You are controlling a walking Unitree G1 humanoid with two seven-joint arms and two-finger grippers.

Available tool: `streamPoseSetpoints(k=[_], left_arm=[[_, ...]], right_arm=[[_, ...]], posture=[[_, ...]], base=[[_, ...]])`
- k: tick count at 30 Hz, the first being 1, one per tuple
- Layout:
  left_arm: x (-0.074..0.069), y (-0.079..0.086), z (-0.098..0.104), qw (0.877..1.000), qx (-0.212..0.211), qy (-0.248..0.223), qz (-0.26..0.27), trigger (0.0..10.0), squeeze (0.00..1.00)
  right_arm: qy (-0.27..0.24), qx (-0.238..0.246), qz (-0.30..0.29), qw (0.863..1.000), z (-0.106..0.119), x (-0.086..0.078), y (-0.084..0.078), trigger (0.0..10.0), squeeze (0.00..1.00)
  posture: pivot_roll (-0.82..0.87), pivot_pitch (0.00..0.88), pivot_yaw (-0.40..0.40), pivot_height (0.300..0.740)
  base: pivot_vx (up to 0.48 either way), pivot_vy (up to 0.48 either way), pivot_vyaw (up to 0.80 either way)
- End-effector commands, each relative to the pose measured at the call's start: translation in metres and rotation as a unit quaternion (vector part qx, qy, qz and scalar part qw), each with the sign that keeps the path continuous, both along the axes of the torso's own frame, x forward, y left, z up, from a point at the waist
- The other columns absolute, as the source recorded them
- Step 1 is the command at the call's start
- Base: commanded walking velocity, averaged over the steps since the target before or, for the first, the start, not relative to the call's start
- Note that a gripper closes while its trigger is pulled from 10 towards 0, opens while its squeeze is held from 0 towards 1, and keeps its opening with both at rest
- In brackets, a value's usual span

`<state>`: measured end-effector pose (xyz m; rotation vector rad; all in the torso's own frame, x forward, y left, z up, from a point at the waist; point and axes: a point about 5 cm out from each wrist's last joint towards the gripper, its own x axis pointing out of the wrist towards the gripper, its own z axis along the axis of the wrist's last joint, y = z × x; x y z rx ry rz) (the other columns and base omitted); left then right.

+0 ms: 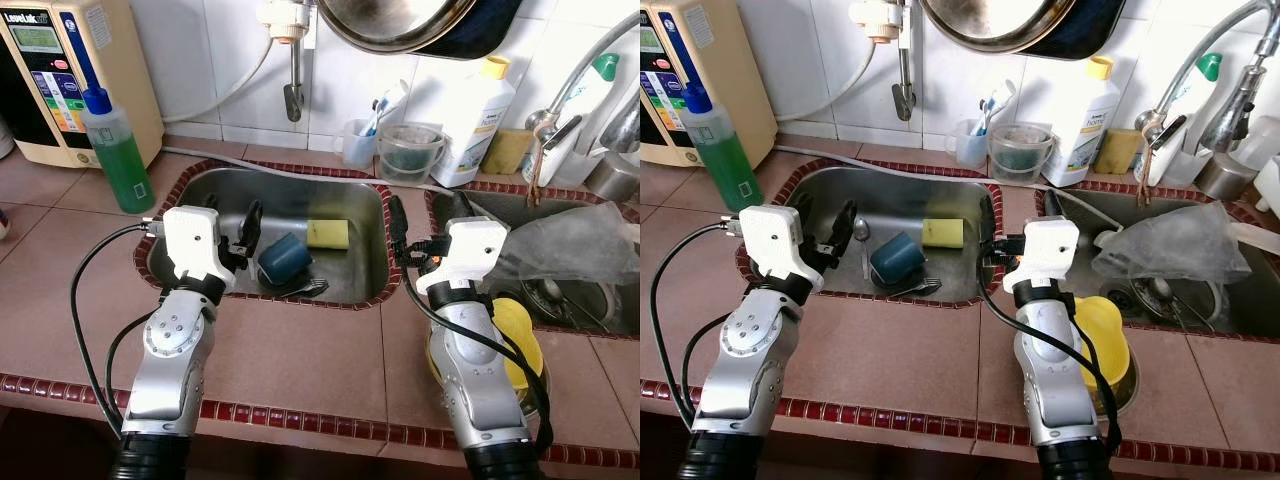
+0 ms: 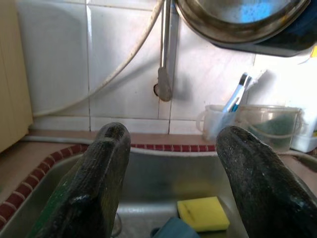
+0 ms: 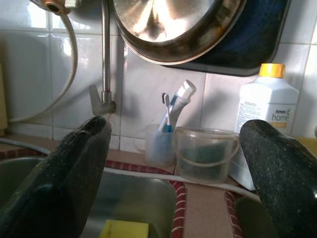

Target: Kitchen organization

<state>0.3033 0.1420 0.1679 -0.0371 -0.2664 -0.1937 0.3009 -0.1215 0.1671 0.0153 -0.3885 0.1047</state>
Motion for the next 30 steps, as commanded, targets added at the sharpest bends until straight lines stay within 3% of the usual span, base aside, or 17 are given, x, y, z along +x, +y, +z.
streamPoseSetpoints(k=[1,16,30], left_arm=[[-0.0011,-0.0014,0.0024,1.0,0.005,-0.004,-0.003,10.0,0.0],[-0.006,-0.0024,0.003,1.0,0.003,-0.002,-0.009,10.0,0.0],[-0.0065,-0.0025,0.0034,1.0,0.007,0.001,-0.015,10.0,0.0]], right_arm=[[-0.012,-0.002,0.002,1.0,0.0075,0.0017,-0.0005,10.0,0.0],[-0.008,-0.008,0.012,1.0,0.0061,0.0005,0.001,10.0,0.0],[-0.006,-0.006,0.013,1.0,0.0052,-0.0007,0.0021,10.0,0.0]], posture=[[-0.04,0.0,-0.011,0.74],[-0.04,0.0,-0.022,0.74],[-0.04,0.0,-0.015,0.74]], base=[[0.0,0.0,0.0],[0.0,0.0,0.0],[-0.267,0.0,0.0]])
